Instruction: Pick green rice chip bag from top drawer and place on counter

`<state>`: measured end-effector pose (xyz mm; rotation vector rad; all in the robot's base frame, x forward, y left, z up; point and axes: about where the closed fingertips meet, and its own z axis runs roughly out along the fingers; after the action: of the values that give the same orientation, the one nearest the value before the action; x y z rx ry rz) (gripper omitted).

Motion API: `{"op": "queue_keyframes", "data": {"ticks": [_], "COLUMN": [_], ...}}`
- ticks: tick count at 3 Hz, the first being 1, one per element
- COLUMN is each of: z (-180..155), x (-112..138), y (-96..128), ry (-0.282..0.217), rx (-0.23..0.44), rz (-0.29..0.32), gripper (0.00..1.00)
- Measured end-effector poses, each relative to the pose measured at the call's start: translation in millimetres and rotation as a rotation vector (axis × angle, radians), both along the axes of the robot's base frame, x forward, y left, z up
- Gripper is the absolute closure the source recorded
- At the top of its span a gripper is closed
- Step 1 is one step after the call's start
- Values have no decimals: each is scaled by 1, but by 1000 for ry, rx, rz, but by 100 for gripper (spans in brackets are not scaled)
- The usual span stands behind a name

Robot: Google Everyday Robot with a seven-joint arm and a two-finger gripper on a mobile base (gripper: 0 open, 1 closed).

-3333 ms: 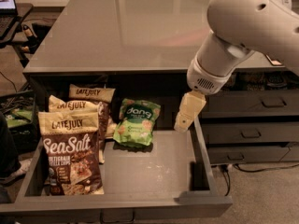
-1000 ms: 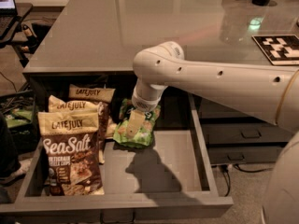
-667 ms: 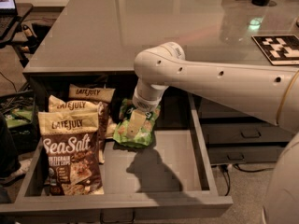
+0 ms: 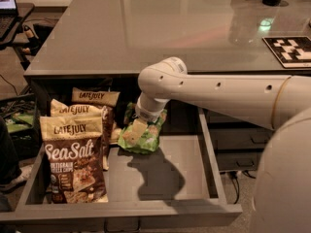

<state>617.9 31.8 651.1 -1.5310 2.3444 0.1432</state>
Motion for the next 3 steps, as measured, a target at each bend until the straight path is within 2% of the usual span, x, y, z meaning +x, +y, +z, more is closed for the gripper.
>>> {"op": "queue_keyframes", "data": {"ticks": [2,3], "z": [-36,-50], "x": [3,2], "y": [7,10], "ry": [22,30], "rx": [-27,-64], "rz": [-3,17], "gripper": [0,18]}}
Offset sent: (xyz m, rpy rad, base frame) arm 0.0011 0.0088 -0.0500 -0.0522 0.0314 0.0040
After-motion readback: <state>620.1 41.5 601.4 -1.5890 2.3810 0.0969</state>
